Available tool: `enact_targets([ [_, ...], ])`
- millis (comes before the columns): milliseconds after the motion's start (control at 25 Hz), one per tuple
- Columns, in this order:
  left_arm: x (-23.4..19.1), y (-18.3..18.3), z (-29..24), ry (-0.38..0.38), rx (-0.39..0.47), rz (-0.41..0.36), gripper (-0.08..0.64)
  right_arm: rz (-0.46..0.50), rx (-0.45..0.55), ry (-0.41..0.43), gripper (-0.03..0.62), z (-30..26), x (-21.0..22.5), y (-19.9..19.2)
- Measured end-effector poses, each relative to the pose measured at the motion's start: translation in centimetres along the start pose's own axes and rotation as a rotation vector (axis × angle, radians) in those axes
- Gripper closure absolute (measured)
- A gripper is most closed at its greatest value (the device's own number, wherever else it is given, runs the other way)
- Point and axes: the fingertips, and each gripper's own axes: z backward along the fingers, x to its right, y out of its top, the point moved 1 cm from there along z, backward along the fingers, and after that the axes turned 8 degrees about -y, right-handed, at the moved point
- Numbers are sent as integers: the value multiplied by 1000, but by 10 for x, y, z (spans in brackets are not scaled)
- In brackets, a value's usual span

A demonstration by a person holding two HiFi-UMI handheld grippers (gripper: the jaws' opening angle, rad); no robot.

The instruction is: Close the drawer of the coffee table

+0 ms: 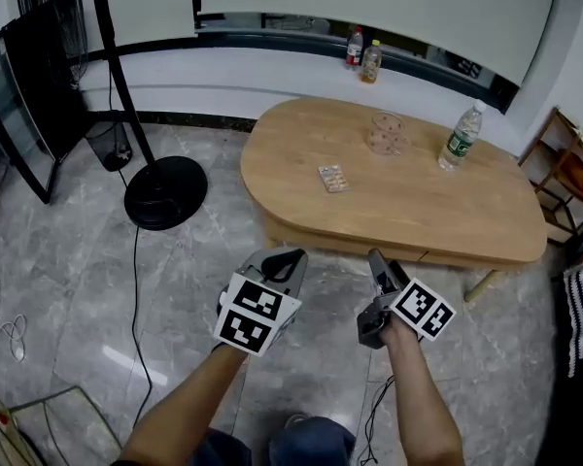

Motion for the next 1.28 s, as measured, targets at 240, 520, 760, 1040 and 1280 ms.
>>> enact_targets([
  [240, 4, 84, 43, 3, -16, 25, 558, 118, -56, -36, 290, 53, -60, 60],
  [520, 16, 209, 84, 3, -55, 48, 558, 245, -93, -22, 391, 111, -153, 175],
  [760, 32, 317, 112, 9, -83, 35, 558, 344, -95, 33, 432, 156, -238, 265],
  [1040, 39, 403, 147, 54, -45, 31, 558, 464, -60, 87, 482, 193, -311, 327],
  [1280, 36, 440, 181, 72, -10, 6, 558, 561, -13, 85, 505, 221, -350, 347],
])
